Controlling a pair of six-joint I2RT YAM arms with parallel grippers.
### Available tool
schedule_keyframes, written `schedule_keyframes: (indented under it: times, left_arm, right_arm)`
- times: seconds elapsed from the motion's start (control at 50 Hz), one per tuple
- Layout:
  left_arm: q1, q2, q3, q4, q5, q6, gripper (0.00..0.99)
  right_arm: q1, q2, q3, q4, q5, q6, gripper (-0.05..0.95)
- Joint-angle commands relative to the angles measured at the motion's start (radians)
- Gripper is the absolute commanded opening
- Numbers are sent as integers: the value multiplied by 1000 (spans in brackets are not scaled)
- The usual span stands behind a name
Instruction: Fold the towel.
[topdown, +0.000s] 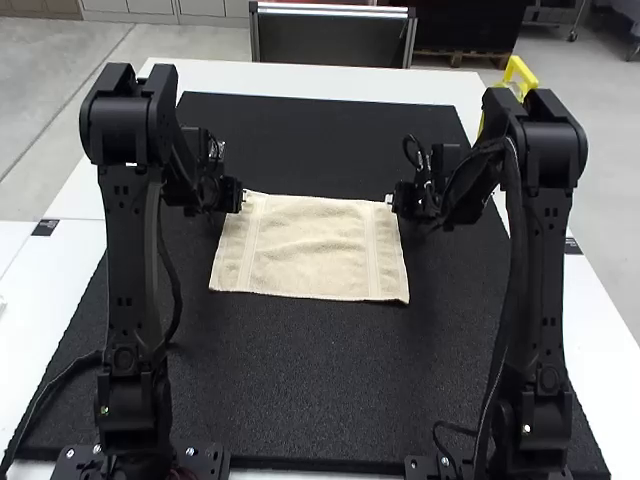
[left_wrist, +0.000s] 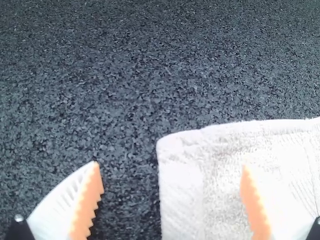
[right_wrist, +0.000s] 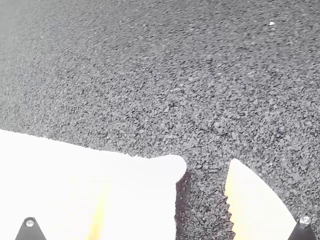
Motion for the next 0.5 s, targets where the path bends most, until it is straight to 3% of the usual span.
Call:
schedule_keyframes:
  times: [0.0,0.3,0.42,0.48]
  left_arm:
    - [5,20,28,0,15,-4,651]
    - [9,20,28,6,37,-29,333]
    - [11,23,28,11,47,-38,154]
    - [12,24,28,13,52,-41,52]
  right_arm:
    - [27,38,1,-15,-69,22,475]
    - [27,39,-13,-13,-98,28,174]
    - [24,42,-21,-9,-104,26,0]
    - [23,42,-25,-4,-104,26,-18]
